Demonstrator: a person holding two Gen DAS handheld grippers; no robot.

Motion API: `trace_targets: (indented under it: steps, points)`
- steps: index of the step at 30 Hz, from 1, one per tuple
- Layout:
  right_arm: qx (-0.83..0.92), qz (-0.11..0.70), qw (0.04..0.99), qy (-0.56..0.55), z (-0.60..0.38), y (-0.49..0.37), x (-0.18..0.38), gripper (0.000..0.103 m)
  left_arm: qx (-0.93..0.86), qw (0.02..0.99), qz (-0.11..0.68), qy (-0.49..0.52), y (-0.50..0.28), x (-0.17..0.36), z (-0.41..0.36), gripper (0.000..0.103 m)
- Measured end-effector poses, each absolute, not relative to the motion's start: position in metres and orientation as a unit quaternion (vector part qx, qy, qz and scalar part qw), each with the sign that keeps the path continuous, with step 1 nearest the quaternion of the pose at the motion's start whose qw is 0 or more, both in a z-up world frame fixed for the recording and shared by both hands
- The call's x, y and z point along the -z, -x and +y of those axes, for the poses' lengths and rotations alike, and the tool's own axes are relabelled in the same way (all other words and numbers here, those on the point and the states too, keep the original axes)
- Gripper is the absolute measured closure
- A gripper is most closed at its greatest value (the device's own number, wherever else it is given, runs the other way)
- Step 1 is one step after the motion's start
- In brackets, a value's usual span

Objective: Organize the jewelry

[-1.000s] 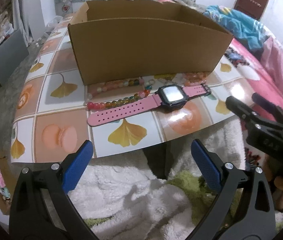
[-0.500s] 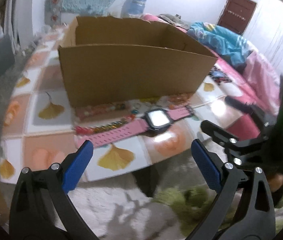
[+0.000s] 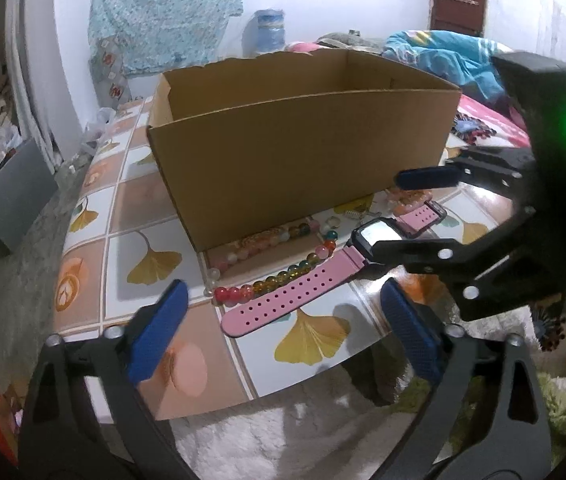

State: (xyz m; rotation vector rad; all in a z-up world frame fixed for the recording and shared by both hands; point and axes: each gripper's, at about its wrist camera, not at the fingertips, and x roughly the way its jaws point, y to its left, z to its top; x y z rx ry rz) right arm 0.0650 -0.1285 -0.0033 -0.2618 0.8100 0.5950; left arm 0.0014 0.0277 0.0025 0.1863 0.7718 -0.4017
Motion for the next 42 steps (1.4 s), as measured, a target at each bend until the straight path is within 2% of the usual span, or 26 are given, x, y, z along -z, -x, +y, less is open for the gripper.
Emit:
trace_targets:
  steps: [2, 4, 7, 12, 14, 15, 22, 33, 42]
  points:
    - [-0.296, 0.391, 0.859, 0.144, -0.123, -0.066, 0.006, 0.03, 0.202, 0.898, 0.379, -0.101, -0.002, 0.002, 0.024, 0.032]
    - [-0.303, 0.398, 0.85, 0.165, -0.116, -0.067, 0.009, 0.03, 0.216, 0.892, 0.382, -0.105, -0.002, 0.006, 0.021, 0.049]
    - [-0.301, 0.413, 0.837, 0.195, -0.111, -0.068, 0.018, 0.03, 0.237, 0.886, 0.382, -0.115, 0.001, 0.008, 0.015, 0.063]
    - [-0.313, 0.436, 0.818, 0.207, -0.109, -0.067, 0.026, 0.032, 0.259, 0.88, 0.378, -0.125, 0.001, 0.01, 0.01, 0.074]
    - [-0.317, 0.441, 0.815, 0.2, -0.111, -0.068, 0.026, 0.041, 0.261, 0.88, 0.375, -0.13, 0.002, 0.011, 0.008, 0.074]
    - [-0.32, 0.445, 0.813, 0.196, -0.113, -0.068, 0.025, 0.05, 0.26, 0.881, 0.373, -0.134, 0.003, 0.011, 0.008, 0.074]
    - [-0.336, 0.47, 0.798, 0.17, -0.122, -0.075, 0.02, 0.05, 0.248, 0.882, 0.37, -0.153, 0.009, 0.015, 0.0, 0.074]
    - [-0.384, 0.533, 0.754, 0.007, -0.153, -0.101, 0.027, 0.05, 0.196, 0.889, 0.368, -0.187, 0.013, 0.018, -0.009, 0.07]
    - [-0.393, 0.541, 0.744, -0.016, -0.156, -0.105, 0.027, 0.05, 0.186, 0.897, 0.333, -0.225, 0.012, 0.025, -0.033, 0.07]
